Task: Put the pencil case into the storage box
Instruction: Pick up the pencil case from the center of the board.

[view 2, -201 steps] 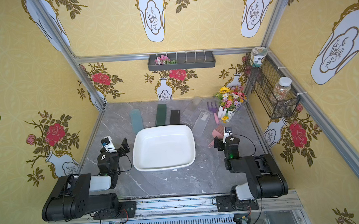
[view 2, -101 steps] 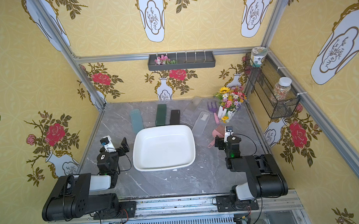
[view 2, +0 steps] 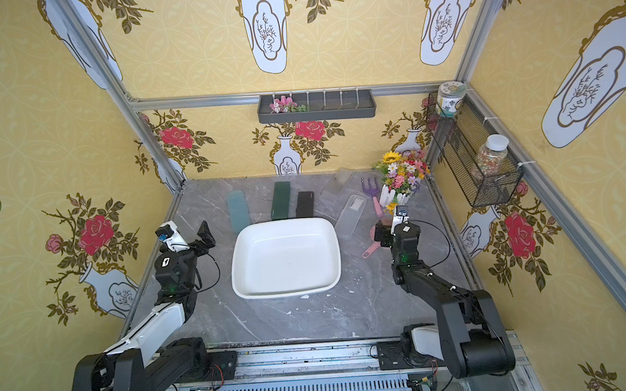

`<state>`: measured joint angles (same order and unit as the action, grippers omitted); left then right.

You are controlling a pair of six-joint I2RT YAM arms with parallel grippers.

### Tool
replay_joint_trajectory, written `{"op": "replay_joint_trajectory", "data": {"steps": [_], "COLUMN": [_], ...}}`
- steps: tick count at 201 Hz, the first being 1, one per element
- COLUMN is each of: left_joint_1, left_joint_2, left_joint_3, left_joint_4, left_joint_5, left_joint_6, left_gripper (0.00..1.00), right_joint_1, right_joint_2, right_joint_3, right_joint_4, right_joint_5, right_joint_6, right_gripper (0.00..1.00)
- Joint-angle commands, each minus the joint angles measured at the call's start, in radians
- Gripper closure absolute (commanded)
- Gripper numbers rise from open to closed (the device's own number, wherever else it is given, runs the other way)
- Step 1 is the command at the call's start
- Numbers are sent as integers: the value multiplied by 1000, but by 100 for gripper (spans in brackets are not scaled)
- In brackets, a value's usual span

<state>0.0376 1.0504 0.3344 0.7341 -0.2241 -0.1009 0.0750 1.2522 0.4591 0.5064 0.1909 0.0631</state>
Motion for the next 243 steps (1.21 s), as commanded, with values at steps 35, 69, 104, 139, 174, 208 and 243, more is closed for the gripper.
{"op": "replay_joint_trajectory", "data": {"steps": [35,69,104,139,174,208,243], "left_joint_1": [-152,-253,-297,-298,-303,-304,-306], "left_joint_2": [50,145,188,164,172,191,185], "left_joint_3": [195,403,418,373,368,367,355], "left_joint_4": [-307,-546,-562,-540,-540,-539,-539], "left_joint_5": [-44,-91,0,9,18,18,18], "left_joint_6": [-67,-130,-167,-162,-159,-157,-143], "left_gripper": [0,0,0,0,0,0,0], "right_joint_1": [37,47,8,-26,0,80,112], "right_joint_2": [146,260,348,449,499,574,681], "right_joint_3": [420,516,655,745,795,896,1013], "right_joint_4": [-486,-457,-585,-640,-733,-882,-987], "right_joint_5": [-132,-130,-302,-418,-336,-204,-159], "right_joint_6": [179,304,391,435,468,460,499], "right_gripper": [3,3,3,3,3,3,3]}}
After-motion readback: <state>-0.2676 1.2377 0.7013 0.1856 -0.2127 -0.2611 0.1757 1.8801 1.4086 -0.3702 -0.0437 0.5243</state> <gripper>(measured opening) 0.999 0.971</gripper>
